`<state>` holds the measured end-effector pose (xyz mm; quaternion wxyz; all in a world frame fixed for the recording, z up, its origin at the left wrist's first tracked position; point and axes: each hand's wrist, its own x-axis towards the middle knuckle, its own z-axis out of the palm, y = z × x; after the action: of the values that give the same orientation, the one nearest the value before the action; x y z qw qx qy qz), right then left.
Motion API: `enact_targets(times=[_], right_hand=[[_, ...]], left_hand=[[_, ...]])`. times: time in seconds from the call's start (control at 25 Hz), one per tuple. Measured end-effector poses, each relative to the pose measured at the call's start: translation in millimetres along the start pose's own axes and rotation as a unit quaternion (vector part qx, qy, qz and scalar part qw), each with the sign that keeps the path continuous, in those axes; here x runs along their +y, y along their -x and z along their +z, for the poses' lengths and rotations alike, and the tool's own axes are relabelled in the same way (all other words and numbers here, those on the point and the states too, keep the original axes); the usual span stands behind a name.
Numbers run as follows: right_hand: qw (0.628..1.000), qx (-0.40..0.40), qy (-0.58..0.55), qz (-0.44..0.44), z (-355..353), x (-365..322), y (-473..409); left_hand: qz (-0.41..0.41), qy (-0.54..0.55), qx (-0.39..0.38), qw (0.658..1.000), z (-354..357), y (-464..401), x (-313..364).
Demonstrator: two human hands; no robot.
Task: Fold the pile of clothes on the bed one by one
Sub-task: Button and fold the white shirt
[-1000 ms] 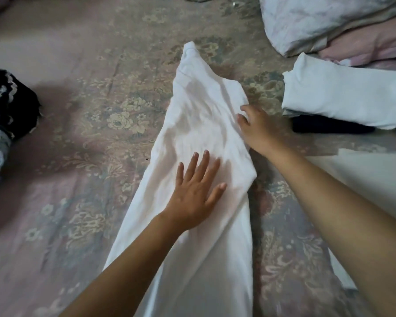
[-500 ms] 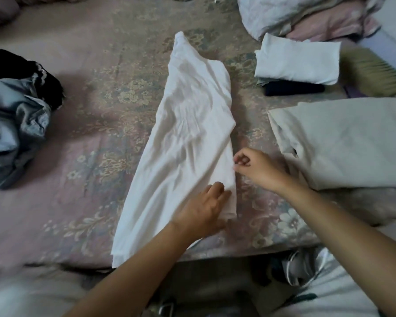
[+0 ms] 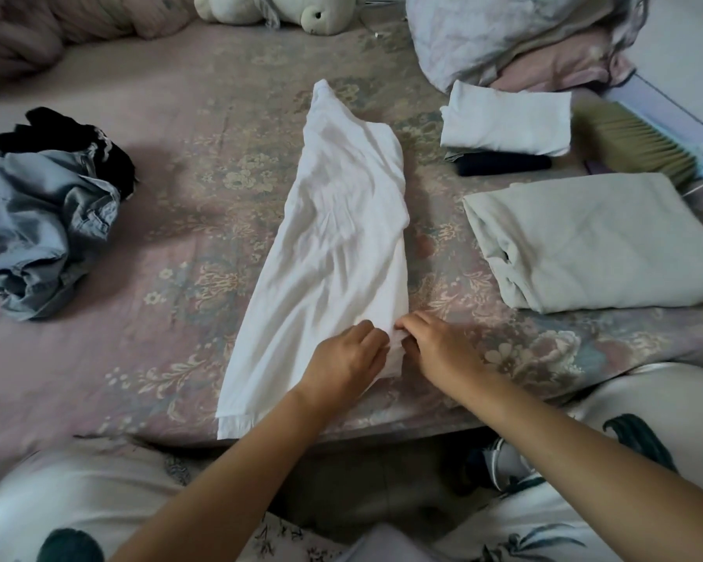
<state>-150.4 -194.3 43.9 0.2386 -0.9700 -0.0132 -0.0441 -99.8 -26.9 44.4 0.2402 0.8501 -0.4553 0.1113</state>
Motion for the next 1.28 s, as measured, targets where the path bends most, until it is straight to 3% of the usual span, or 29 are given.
enact_targets(times=[0.12,0.28,0.4,0.48,0.56,0.64,0.72,0.8,0.96,1.08,1.12,1.2,1.28], right_hand=[[0.994,0.046,-0.094,0.001,-4,-16,17],[0.988,-0.037,-0.143,0.042,-1,-25,34],[0.989,-0.066,-0.128,0.047,2,-22,33],[0.984,-0.082,-0.137,0.082,2,-23,32],[0.958,-0.067,-0.231,0.157,-2,-31,29],[0.887,-0.005,-0.367,0.279,-8,-40,21],[0.816,0.047,-0.441,0.371,-10,-43,9],[0.798,0.065,-0.462,0.383,-12,-46,0],[0.857,0.049,-0.400,0.321,-13,-42,1],[0.887,-0.037,-0.337,0.313,-8,-36,15],[0.898,-0.101,-0.300,0.305,-8,-34,20],[0.923,-0.220,-0.177,0.262,-14,-32,26],[0.956,-0.178,-0.091,0.213,-19,-29,16]], left_hand=[[0.091,-0.052,0.028,0.994,-4,15,10],[0.165,-0.085,0.028,0.982,-7,39,3],[0.166,-0.070,0.008,0.984,-13,45,-1],[0.084,-0.054,0.017,0.995,-20,46,-20],[-0.080,-0.079,0.044,0.993,-32,47,-48],[-0.285,-0.091,0.042,0.953,-45,46,-73],[-0.456,-0.036,-0.010,0.889,-53,41,-86],[-0.520,0.037,-0.036,0.853,-54,37,-96],[-0.551,0.144,-0.038,0.821,-58,38,-101],[-0.546,0.135,-0.036,0.826,-65,50,-102],[-0.538,0.101,-0.063,0.835,-68,55,-100],[-0.489,-0.075,-0.199,0.846,-69,62,-97],[-0.388,-0.266,-0.255,0.845,-66,53,-93]])
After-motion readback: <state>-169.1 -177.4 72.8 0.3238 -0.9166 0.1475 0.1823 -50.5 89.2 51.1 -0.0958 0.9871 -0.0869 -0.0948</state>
